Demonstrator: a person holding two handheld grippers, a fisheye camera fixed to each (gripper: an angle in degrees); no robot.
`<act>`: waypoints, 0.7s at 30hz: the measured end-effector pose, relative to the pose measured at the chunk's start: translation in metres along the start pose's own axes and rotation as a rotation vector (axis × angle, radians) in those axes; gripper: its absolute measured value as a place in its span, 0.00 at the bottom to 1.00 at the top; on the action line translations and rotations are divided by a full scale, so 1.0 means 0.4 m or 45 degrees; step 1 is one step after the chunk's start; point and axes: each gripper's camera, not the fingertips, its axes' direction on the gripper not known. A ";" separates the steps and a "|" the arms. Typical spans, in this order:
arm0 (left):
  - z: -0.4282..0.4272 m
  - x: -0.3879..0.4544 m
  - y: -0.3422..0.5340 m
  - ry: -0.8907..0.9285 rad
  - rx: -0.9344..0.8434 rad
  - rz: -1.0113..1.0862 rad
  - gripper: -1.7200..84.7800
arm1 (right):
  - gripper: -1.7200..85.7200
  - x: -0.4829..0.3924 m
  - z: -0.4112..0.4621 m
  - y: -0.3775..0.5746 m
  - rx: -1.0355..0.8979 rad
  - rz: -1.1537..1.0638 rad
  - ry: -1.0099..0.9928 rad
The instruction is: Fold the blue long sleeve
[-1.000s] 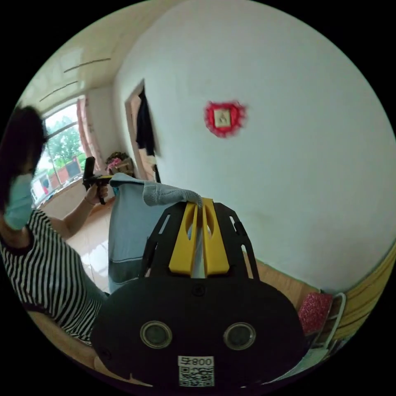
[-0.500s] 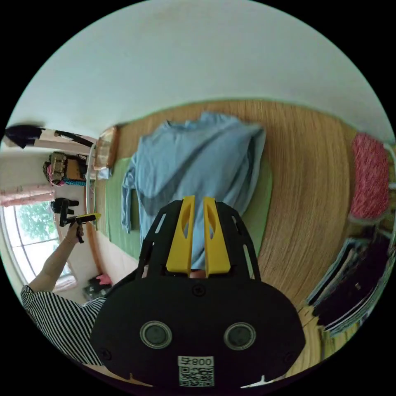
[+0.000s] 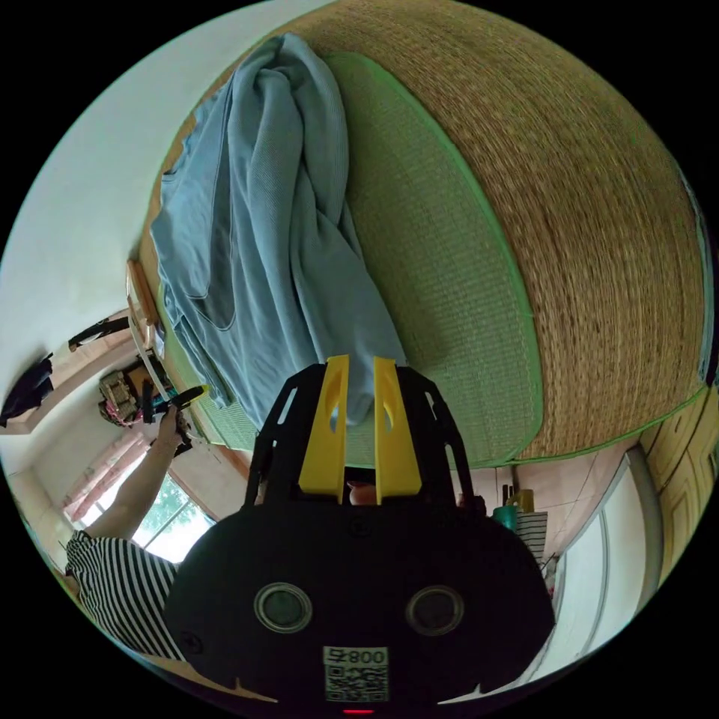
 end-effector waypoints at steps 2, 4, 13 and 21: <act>0.047 0.056 -0.001 -0.095 -0.045 0.060 0.06 | 0.09 -0.017 0.025 0.013 0.002 0.009 -0.001; 0.063 0.083 0.014 -0.088 -0.054 0.113 0.05 | 0.09 -0.043 0.058 0.026 -0.008 0.019 -0.009; -0.180 -0.226 0.222 -0.432 0.146 -0.209 0.03 | 0.09 -0.139 0.139 0.110 0.008 -0.013 -0.044; -0.208 -0.072 0.430 -0.183 0.480 -0.102 0.08 | 0.10 -0.122 0.169 0.182 0.107 0.039 -0.115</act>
